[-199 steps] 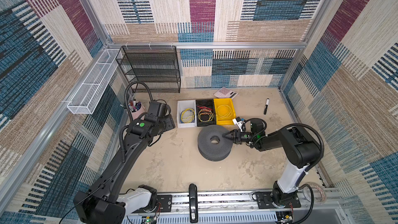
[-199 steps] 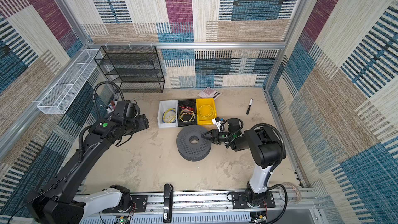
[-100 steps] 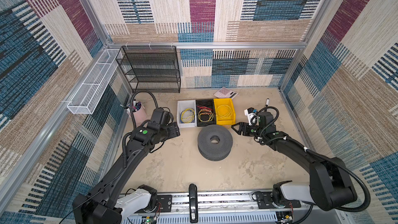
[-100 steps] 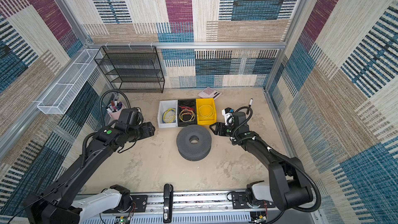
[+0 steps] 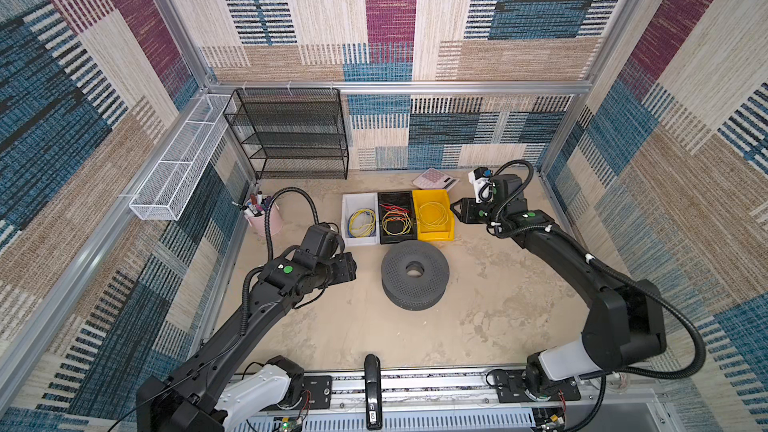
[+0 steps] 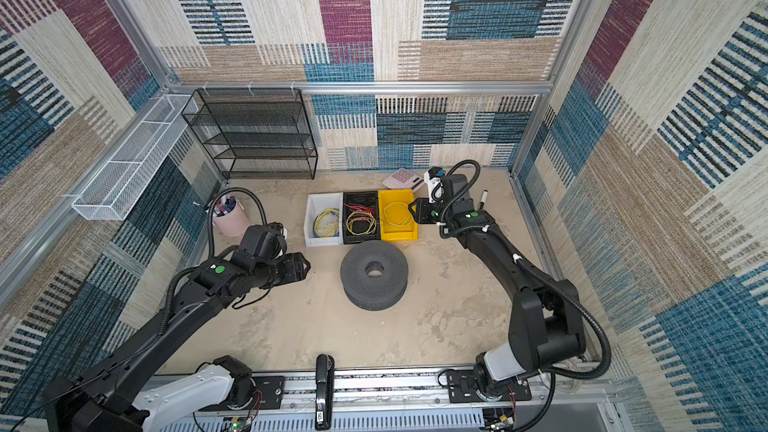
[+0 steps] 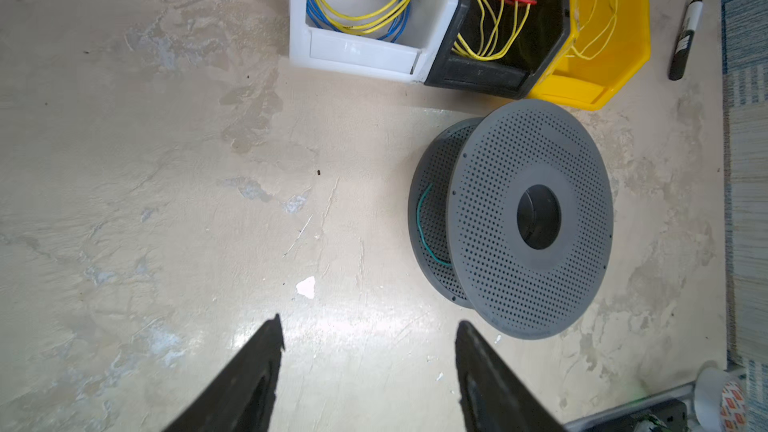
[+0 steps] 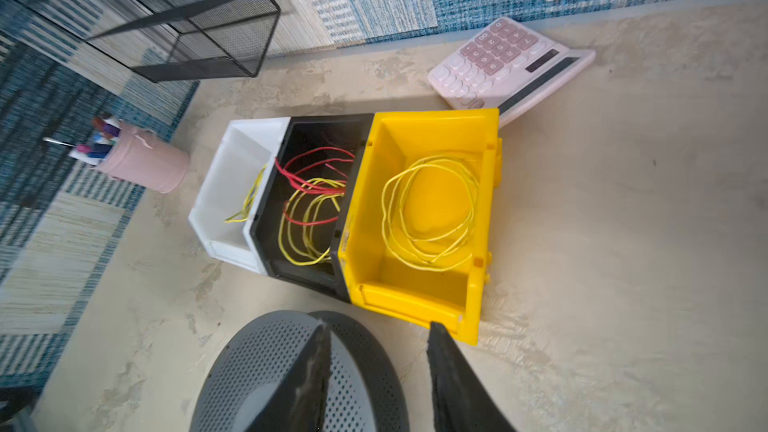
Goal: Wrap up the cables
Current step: 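Release the spool and reach the right gripper into the yellow bin, then grasp the yellow wire coil in the yellow bin with the right gripper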
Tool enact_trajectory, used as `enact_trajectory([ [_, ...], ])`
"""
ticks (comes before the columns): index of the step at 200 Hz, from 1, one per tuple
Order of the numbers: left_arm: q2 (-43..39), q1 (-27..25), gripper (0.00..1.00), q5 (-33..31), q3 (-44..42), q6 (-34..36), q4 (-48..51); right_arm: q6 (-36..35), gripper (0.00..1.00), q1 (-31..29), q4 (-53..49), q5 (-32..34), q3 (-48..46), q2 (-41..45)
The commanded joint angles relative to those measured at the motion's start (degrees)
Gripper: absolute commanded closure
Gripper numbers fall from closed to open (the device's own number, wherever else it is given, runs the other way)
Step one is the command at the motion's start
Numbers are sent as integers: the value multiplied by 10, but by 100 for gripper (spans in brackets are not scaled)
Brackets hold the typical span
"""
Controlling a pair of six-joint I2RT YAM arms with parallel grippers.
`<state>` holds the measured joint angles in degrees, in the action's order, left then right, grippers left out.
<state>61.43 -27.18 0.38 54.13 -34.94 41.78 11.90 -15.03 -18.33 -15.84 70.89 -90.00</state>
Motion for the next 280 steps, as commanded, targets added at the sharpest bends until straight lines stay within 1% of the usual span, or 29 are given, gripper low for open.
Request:
enact_trajectory([
  [1,4,-3,33,14,18,6,-7,-58,59,-20,-46,63,67,-59],
  [36,-21,-5,32,-6,1,-2,-6,-125,54,-73,-102,172,195,-180],
  [42,-24,-5,32,-7,-3,0,-6,-135,52,-82,-105,191,205,-196],
  [49,-26,-5,32,-8,-6,3,-4,-146,50,-92,-111,211,238,-217],
  [79,-26,-5,32,-12,-5,21,7,-188,49,-113,-165,289,336,-310],
  [97,-26,-5,31,-19,-3,26,7,-204,46,-120,-177,312,357,-339],
  [127,-17,-4,30,-20,5,39,-1,-219,40,-120,-177,352,356,-348],
  [164,0,-4,30,-6,9,48,-10,-228,37,-120,-164,362,338,-335],
  [187,5,-4,30,-2,12,48,-11,-248,36,-120,-164,378,346,-353],
  [225,-1,-4,30,2,21,51,-8,-256,37,-120,-149,388,358,-372],
  [245,-6,-5,30,2,20,51,-6,-270,40,-120,-145,388,370,-385],
  [263,-9,-4,30,5,18,49,-4,-272,46,-120,-148,408,389,-405],
  [280,-16,-4,30,7,14,46,-1,-279,47,-120,-141,408,401,-420],
])
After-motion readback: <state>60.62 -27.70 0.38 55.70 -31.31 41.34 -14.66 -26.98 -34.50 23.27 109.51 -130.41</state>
